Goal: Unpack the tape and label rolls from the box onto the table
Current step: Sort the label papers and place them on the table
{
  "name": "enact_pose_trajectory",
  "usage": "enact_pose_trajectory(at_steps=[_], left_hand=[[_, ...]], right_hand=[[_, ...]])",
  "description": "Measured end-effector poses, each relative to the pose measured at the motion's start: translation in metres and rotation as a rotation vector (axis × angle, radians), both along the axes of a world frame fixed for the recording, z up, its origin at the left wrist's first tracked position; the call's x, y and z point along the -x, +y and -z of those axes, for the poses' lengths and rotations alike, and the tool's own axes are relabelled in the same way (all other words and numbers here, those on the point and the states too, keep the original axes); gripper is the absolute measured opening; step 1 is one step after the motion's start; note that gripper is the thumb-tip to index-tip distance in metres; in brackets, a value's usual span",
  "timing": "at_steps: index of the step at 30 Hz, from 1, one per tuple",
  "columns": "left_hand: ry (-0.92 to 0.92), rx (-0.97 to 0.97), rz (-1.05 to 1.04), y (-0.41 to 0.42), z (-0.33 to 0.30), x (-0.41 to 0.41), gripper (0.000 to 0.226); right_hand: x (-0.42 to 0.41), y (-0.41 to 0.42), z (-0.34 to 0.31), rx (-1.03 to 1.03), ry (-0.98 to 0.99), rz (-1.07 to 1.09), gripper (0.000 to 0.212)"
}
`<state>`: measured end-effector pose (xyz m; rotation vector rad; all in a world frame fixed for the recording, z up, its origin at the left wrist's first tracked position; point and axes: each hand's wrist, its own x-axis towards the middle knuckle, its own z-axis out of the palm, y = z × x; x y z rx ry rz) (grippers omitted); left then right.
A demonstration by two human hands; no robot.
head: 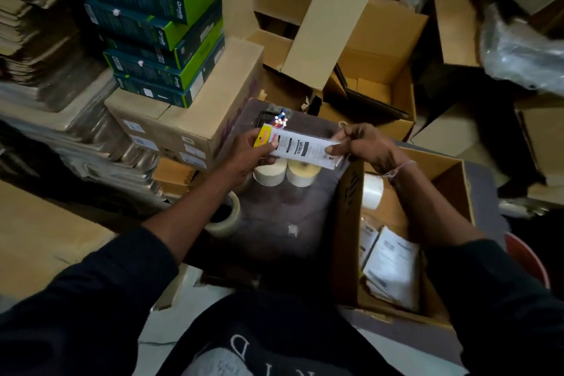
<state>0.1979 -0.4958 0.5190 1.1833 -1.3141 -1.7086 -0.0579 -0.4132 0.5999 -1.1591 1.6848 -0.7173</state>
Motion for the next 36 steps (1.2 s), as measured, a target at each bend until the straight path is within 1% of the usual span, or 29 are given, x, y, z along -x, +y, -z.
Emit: enact_pose_trajectory(at_steps=[3,6,9,11,15,16,18,19,22,24,25,28,31,33,36], left_hand=[[0.016,0.042,0.021,0.002,-0.011,0.033,0.014],[0.029,0.073,0.067,0.009,-0.017,0.071,0.017],[-0.009,0.114,0.146,0.020,-0.018,0.105,0.029],[-0.022,0.126,0.181,0.029,-0.018,0.125,0.035],[-0.008,0.137,0.229,0.046,-0.013,0.155,0.033],[-0.017,0.159,0.239,0.049,-0.009,0.160,0.035],[-0.090,0.268,0.248,0.056,-0.003,0.165,0.041],[-0.139,0.335,0.251,0.058,-0.001,0.165,0.043],[-0.247,0.481,0.264,0.066,0.006,0.168,0.046],[-0.279,0.511,0.243,0.073,0.010,0.169,0.047],[-0.271,0.507,0.232,0.077,0.011,0.169,0.047],[-0.271,0.486,0.201,0.082,0.017,0.167,0.042],[-0.290,0.435,0.181,0.084,0.023,0.164,0.035],[-0.285,0.386,0.170,0.085,0.025,0.164,0.032],[-0.265,0.326,0.152,0.088,0.025,0.164,0.031]], right_hand=[[0.023,0.023,-0.003,-0.030,0.083,-0.107,0.036],[0.038,0.050,0.000,-0.068,0.131,-0.135,0.034],[0.054,0.071,0.010,-0.058,0.054,-0.048,0.037],[0.065,0.085,0.018,-0.052,-0.010,0.003,0.034],[0.084,0.112,0.032,-0.112,-0.020,0.177,0.027],[0.089,0.119,0.038,-0.132,0.014,0.230,0.023],[0.097,0.134,0.051,-0.195,0.113,0.300,0.007],[0.100,0.142,0.059,-0.229,0.168,0.324,0.007],[0.106,0.151,0.085,-0.410,0.393,0.257,0.024],[0.100,0.152,0.097,-0.475,0.538,0.235,0.036],[0.099,0.152,0.105,-0.459,0.591,0.250,0.042],[0.099,0.149,0.129,-0.372,0.592,0.352,0.051],[0.103,0.146,0.147,-0.288,0.649,0.325,0.043],[0.104,0.147,0.153,-0.210,0.736,0.318,0.036],[0.106,0.151,0.156,-0.103,0.892,0.257,0.032]])
